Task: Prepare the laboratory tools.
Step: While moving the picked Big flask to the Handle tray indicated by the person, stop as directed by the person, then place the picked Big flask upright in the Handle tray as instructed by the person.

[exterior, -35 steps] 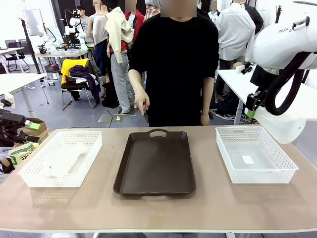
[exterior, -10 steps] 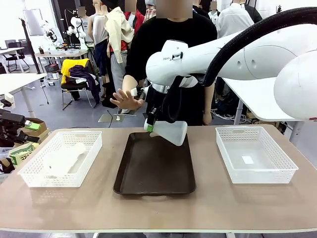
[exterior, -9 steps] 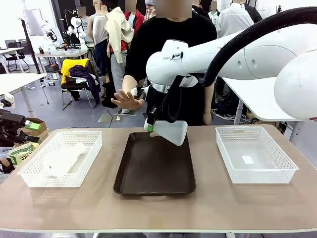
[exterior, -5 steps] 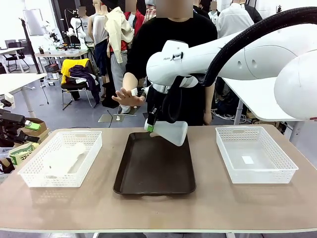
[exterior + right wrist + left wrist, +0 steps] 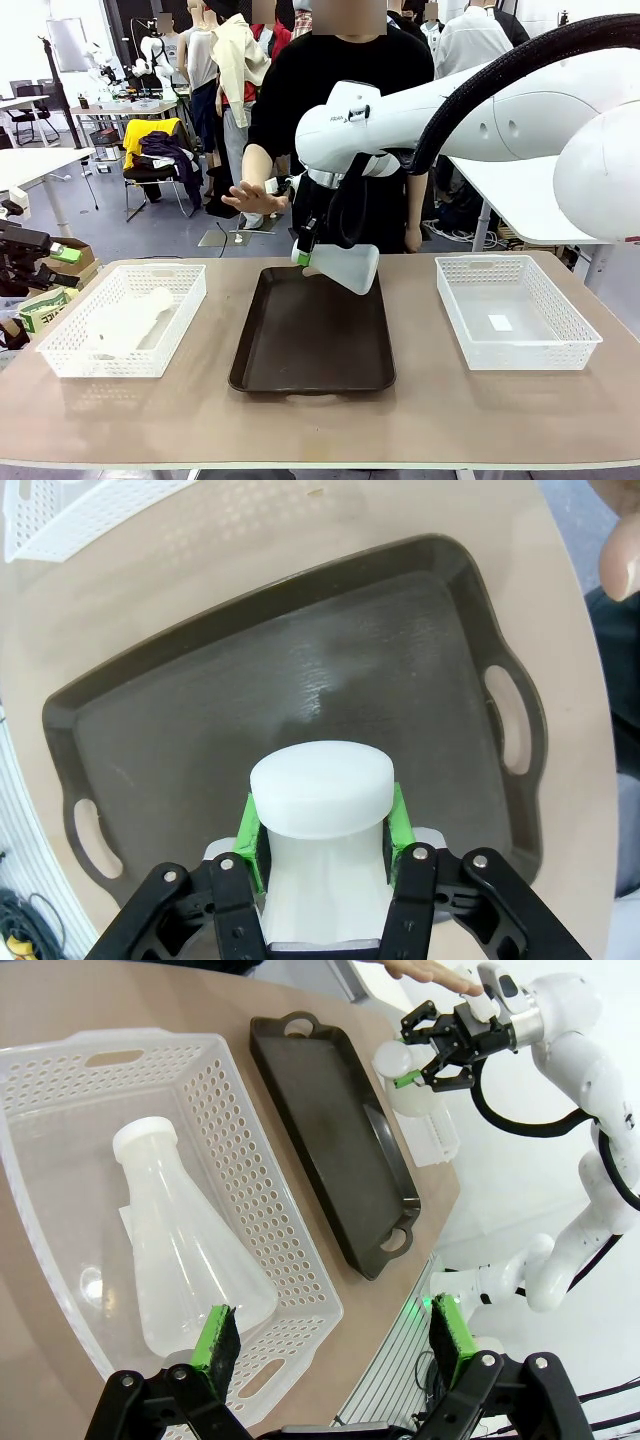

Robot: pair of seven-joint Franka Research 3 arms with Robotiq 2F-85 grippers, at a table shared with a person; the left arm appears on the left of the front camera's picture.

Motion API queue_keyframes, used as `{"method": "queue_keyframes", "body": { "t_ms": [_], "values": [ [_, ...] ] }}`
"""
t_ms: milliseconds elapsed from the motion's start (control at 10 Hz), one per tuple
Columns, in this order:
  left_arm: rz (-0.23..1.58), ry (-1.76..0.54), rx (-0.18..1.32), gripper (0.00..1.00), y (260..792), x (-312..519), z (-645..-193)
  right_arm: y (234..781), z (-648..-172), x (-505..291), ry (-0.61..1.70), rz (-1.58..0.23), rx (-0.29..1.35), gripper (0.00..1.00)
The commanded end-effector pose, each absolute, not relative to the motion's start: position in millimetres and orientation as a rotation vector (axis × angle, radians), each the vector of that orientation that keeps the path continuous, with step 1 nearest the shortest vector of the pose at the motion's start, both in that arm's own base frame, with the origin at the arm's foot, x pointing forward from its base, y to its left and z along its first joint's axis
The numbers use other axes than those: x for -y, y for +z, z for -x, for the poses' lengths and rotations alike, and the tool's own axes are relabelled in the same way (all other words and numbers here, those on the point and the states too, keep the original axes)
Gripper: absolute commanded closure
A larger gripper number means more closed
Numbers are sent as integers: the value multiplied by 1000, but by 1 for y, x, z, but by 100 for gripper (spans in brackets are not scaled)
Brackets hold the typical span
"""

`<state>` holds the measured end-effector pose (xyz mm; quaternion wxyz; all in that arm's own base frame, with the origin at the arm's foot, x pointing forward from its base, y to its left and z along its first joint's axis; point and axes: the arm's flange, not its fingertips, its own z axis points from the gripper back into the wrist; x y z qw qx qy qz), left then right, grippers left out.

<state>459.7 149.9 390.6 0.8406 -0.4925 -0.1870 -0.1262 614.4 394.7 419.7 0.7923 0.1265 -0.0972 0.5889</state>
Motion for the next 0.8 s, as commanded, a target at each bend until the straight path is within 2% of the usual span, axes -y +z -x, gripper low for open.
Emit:
{"method": "queue_keyframes", "body": {
  "t_ms": [0, 700],
  "values": [
    [1036, -272, 394, 0, 392, -151, -459, 421, -614, -396, 1273, -272, 213, 100],
    [1036, -272, 394, 0, 392, -151, -459, 421, -614, -396, 1273, -272, 213, 100]
  ]
}}
